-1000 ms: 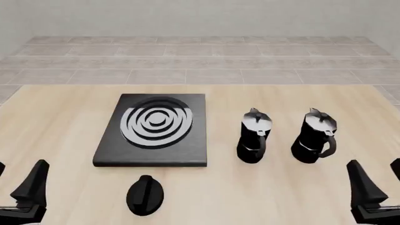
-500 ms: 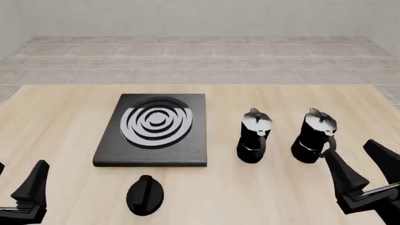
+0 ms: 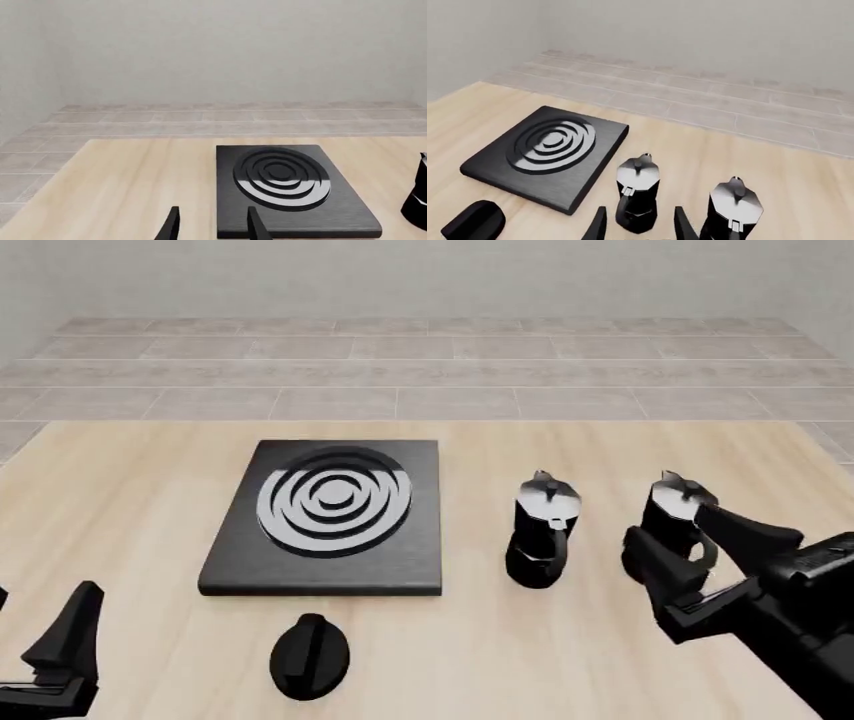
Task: Put both moka pots on the stove.
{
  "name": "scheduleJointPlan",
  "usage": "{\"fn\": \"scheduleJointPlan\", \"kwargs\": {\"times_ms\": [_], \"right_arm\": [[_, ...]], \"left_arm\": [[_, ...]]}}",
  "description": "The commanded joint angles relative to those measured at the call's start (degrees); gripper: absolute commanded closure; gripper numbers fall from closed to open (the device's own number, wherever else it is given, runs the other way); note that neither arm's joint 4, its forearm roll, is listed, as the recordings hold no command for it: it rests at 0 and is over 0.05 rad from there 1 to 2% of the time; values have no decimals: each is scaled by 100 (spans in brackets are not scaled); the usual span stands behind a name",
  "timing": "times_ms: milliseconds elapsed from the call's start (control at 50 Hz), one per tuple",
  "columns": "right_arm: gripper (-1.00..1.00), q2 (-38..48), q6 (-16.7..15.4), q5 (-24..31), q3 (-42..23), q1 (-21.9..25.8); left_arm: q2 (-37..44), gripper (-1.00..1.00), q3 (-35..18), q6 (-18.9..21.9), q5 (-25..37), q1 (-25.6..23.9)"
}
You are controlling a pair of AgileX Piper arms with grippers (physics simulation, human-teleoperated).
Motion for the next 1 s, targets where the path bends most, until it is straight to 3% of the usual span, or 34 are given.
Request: {"fn": "scheduleJointPlan", "kwargs": {"times_ms": [20, 180, 340, 360, 400, 440, 540, 580, 600, 680, 780, 1000], "right_arm": [[-100, 645, 57, 675, -770, 326], [-100, 1142, 222, 1599, -1503, 379], [-100, 1431, 419, 2140, -1970, 370], [-100, 1452, 331, 2220, -2039, 356], [-100, 1562, 525, 2319, -2126, 350], [-100, 1625, 374, 2388, -2198, 277], [-100, 1819, 637, 2611, -2385, 216], [-100, 1946, 589, 2724, -2446, 184], [-100, 2059, 888, 2786, -2444, 265], [-100, 2093, 851, 2846, -2505, 193], [-100, 2431, 1170, 2942, -2625, 261], [-100, 2960, 1449, 3048, -2831, 164]], "left_arm": [[11, -100, 1, -32, -13, 18], [6, -100, 2, -12, 6, 28], [42, -100, 5, -1, -17, 17], [42, -100, 4, -2, -15, 16], [43, -100, 5, -7, -16, 18], [47, -100, 9, -17, -21, 19], [57, -100, 14, -35, -36, 27], [68, -100, 8, -42, -40, 26], [75, -100, 6, -53, -43, 31], [64, -100, 15, -69, -41, 41], [62, -100, 10, -73, -36, 27], [35, -100, 16, -79, -15, 22]]}}
